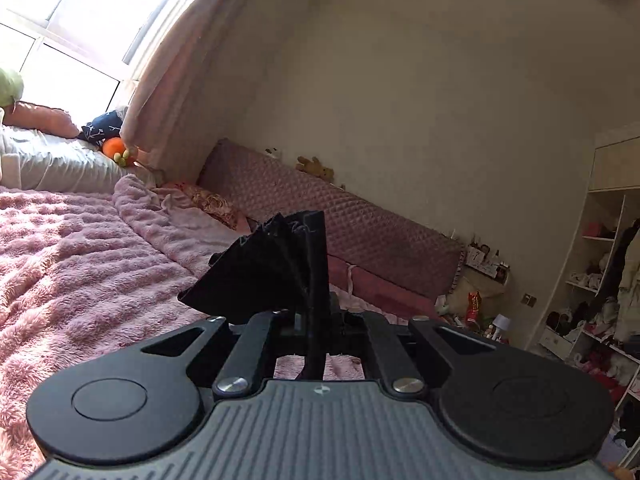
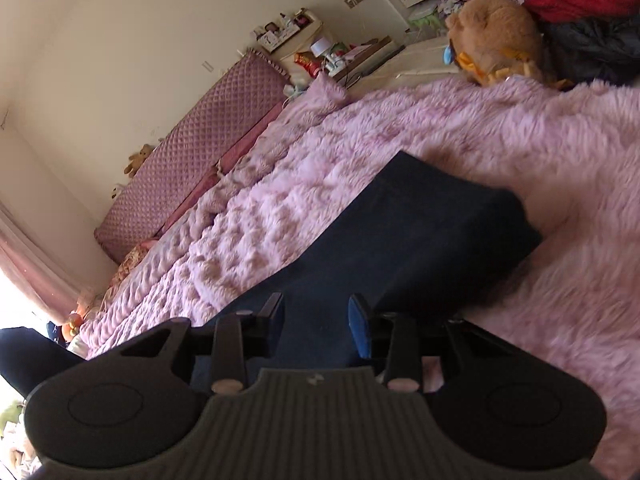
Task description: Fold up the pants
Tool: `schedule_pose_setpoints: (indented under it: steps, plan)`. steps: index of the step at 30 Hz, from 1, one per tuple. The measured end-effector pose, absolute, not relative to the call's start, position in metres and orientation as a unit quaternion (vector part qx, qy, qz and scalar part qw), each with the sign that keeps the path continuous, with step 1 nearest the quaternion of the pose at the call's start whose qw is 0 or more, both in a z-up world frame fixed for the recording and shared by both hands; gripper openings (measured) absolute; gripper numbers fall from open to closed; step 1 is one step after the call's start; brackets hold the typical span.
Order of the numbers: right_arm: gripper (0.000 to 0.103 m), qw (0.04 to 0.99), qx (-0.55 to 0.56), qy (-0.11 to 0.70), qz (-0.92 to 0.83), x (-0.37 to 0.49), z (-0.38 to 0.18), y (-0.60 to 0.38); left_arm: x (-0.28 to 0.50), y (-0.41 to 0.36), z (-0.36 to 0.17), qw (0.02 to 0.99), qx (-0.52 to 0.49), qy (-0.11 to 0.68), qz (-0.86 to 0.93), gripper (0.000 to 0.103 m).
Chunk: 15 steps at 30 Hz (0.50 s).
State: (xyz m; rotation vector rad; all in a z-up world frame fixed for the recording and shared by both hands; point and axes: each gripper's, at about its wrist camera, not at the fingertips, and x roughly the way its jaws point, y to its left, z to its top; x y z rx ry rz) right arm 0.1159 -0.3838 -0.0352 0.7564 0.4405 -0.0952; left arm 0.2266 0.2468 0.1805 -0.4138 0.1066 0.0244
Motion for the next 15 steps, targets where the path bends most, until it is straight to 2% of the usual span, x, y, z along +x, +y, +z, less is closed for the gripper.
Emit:
schedule_pose_setpoints:
  steps: [2, 3, 4, 6, 10, 15]
  plan:
    - [0.031, 0.897, 0.380, 0.223, -0.044, 0.114, -0.040, -0.408, 0.224, 0.221, 0.192, 0.977, -0.206, 0.055, -0.007, 0.005]
    - [0.017, 0.889, 0.394, 0.228, -0.053, 0.112, -0.046, -0.419, 0.224, 0.208, 0.196, 0.977, -0.205, 0.057, -0.013, 0.005]
    - [0.008, 0.884, 0.404, 0.223, -0.072, 0.108, -0.050, -0.428, 0.223, 0.194, 0.199, 0.977, -0.204, 0.060, -0.021, 0.005]
    - [0.008, 0.887, 0.403, 0.205, -0.096, 0.099, -0.053, -0.442, 0.219, 0.170, 0.201, 0.974, -0.213, 0.062, -0.037, 0.005]
    - [0.014, 0.910, 0.308, 0.203, -0.191, 0.098, -0.037, -0.463, 0.211, 0.123, 0.191, 0.965, -0.239, 0.075, -0.075, 0.005]
    - [0.015, 0.910, 0.348, 0.153, -0.166, 0.105, -0.023, -0.508, 0.203, 0.055, 0.178, 0.961, -0.231, 0.101, -0.115, 0.005]
